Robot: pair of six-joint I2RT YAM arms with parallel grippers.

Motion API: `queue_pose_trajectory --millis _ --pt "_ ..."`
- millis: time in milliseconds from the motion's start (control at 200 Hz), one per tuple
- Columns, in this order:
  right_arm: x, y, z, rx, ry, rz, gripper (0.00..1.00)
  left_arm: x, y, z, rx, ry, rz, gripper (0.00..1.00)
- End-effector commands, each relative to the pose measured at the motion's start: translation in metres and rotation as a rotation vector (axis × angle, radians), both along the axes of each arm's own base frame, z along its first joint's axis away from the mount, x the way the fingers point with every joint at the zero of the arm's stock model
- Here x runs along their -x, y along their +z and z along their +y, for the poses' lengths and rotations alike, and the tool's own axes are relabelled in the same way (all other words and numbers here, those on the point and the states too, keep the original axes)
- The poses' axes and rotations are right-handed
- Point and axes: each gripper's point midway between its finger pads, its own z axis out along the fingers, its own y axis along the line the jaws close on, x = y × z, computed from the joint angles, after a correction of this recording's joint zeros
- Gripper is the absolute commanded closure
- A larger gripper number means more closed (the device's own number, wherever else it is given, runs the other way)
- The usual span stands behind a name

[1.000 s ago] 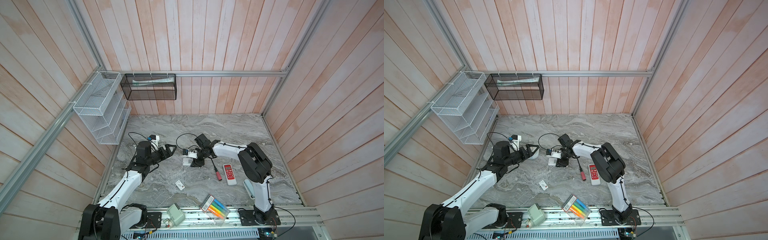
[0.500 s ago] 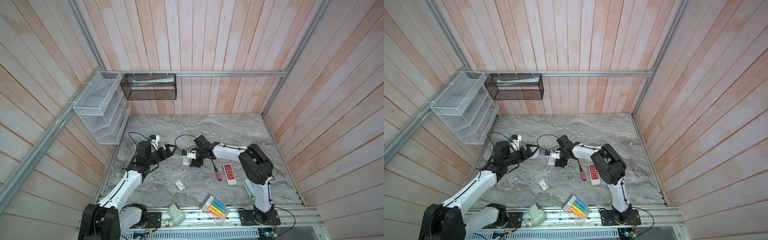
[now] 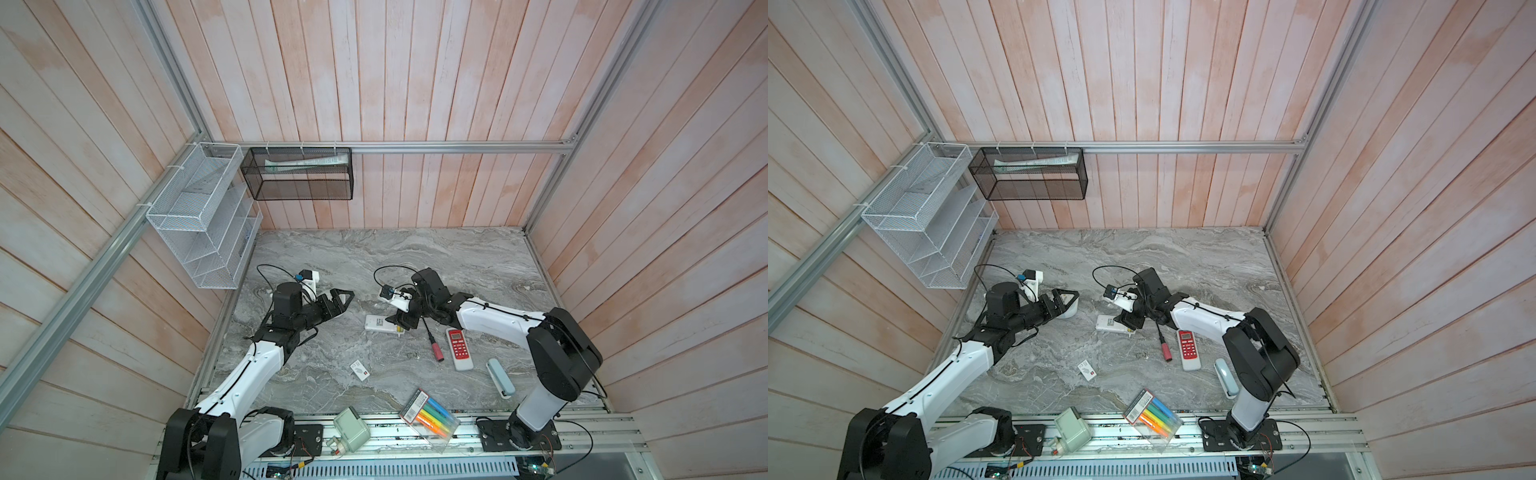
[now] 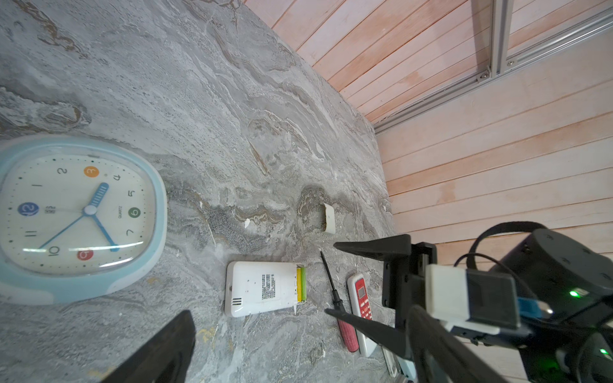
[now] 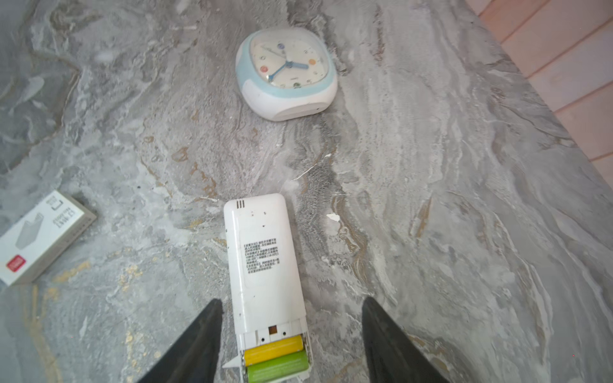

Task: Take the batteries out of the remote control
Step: 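Lower the remote with the right gripper while the left gripper releases it, then move the right gripper to the red-handled screwdriver and grasp its handle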

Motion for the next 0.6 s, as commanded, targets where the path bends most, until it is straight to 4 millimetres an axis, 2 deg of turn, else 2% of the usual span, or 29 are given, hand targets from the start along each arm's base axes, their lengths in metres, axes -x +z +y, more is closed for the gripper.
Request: queue_pose_trajectory --millis 0,75,170,265,390,595 --pt "-0.015 0.013 -0.015 -0.098 -0.228 0.043 0.37 0.002 0.0 -0.002 0.007 -0.022 -0.013 0.0" --pt "-0.015 0.02 -0.031 -0.146 -0.342 0.063 0.38 0.001 0.0 -0.003 0.016 -0.025 -0.011 0.01" --pt "-0.002 0.031 -0.045 -0.214 -0.396 0.1 0.36 0.0 -0.002 -0.003 0.017 -0.022 0.002 0.02" --pt "0.004 0.03 -0.067 -0.271 -0.544 0.164 0.36 -0.001 -0.006 -0.004 0.016 -0.022 0.011 0.02" --pt "0.015 0.006 -0.102 -0.197 -0.757 0.279 0.38 0.0 -0.009 -0.009 0.017 -0.036 0.023 0.03" --pt "0.055 -0.026 -0.12 -0.134 -0.841 0.394 0.45 -0.002 -0.008 -0.025 0.014 -0.069 0.026 0.03"
